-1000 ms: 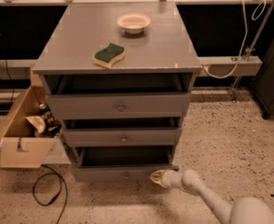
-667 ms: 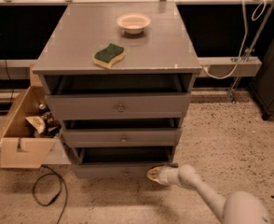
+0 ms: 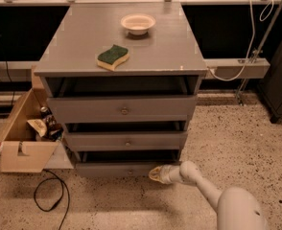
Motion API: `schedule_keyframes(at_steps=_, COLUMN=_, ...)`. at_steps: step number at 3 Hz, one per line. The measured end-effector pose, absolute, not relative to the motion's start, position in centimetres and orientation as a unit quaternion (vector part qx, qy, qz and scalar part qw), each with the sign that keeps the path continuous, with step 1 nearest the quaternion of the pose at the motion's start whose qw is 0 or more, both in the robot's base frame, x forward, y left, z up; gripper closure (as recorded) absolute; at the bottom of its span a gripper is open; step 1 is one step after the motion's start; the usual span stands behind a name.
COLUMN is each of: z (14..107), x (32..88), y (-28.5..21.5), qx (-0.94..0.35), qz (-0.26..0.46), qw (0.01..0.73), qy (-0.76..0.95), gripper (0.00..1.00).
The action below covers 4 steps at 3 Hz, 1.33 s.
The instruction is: Close bottom drawer
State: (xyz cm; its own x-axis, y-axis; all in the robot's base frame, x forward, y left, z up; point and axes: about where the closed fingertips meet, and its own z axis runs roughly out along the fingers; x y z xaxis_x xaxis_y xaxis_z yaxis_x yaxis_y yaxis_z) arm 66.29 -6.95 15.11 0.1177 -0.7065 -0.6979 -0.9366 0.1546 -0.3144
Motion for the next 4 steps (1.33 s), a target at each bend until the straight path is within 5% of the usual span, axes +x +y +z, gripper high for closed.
schedule_keyframes(at_steps=4, z=16.8, x=70.4, y=-5.0, qx=-0.692, qz=0.151, qw=0.371, qy=0.601, gripper=1.00)
